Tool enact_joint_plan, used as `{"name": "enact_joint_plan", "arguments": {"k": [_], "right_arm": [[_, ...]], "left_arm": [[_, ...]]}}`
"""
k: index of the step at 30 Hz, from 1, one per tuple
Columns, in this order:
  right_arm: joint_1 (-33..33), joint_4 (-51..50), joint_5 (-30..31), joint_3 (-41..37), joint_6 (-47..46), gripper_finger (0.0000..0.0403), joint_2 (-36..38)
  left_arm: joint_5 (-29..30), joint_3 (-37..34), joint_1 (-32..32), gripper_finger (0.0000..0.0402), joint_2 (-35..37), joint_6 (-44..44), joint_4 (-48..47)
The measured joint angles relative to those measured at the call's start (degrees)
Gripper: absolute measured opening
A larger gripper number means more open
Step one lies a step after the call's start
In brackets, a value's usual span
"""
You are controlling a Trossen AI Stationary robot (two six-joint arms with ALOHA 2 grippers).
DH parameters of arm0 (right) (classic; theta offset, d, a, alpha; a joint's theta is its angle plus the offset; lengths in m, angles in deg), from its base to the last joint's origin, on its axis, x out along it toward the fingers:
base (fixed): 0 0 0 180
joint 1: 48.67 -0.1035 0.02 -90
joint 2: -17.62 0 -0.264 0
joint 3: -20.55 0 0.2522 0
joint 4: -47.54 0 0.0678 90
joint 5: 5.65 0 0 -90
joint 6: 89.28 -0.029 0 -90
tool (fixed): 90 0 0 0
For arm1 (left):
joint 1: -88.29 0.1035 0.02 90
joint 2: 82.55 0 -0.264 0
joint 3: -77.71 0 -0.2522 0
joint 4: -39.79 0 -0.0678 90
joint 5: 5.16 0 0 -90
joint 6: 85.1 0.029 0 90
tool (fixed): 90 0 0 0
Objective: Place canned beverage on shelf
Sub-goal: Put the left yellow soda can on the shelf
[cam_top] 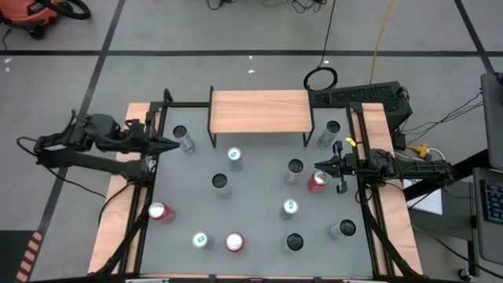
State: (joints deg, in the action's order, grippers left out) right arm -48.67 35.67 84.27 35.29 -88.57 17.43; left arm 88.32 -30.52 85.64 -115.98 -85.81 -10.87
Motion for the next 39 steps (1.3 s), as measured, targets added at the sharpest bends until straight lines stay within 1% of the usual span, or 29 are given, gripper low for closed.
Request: {"name": "enact_joint_plan", "arguments": {"k": [2,10,15,21,23,26,32,36,39], "right_arm": [[0.01,0.00,-0.01,-0.01,0.00,0.0000,0.00],[-0.01,0.00,0.00,0.00,-1.86,0.0000,0.00],[0.01,0.02,0.16,0.42,-1.29,0.0000,0.00],[0.01,0.02,0.07,0.45,-0.84,0.0000,0.00],[0.00,0.17,0.07,0.53,0.23,0.0000,0.00],[0.01,-0.06,0.05,1.76,1.54,0.0000,-0.12],[-0.01,0.03,0.07,3.57,1.51,0.0000,-0.17],[-0.01,-0.11,0.07,3.57,1.53,0.0000,-0.22],[-0.01,-0.07,0.07,3.57,1.54,0.0000,-0.22]], "left_arm": [[-0.04,-0.32,0.00,0.0000,-0.78,1.22,0.62],[-0.41,-0.39,0.00,0.0000,-4.20,1.20,0.59],[-2.13,-0.41,0.00,0.0000,-5.54,1.14,0.71],[-1.69,-0.41,0.00,0.0001,-7.58,1.01,2.11],[-1.56,-0.41,0.00,0.0009,-8.84,-0.08,2.07],[-0.99,-0.41,0.00,0.0039,-11.31,-0.48,1.94],[3.16,-0.45,0.00,0.0130,-16.79,-1.28,1.87],[3.26,-0.45,-0.11,0.0191,-20.17,-3.68,1.60],[3.44,-0.45,-1.31,0.0231,-22.23,-4.40,0.56]]}}
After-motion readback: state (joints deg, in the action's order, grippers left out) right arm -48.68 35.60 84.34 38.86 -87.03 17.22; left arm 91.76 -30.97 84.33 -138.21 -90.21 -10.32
